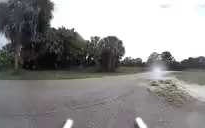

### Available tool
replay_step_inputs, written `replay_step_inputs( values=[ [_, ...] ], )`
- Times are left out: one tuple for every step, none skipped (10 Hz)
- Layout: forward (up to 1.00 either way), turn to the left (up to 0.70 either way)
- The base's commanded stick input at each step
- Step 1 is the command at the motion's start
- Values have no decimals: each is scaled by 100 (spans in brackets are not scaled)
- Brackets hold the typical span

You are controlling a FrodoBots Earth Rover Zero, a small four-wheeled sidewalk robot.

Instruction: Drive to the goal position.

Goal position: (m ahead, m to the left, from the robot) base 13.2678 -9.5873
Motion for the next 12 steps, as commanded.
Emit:
replay_step_inputs(
  values=[
    [85,-25],
    [85,-33],
    [85,-34],
    [85,-34],
    [85,-34],
    [85,-34],
    [85,-34],
    [85,-34],
    [85,-34],
    [85,-34],
    [85,-34],
    [85,-34]
  ],
)
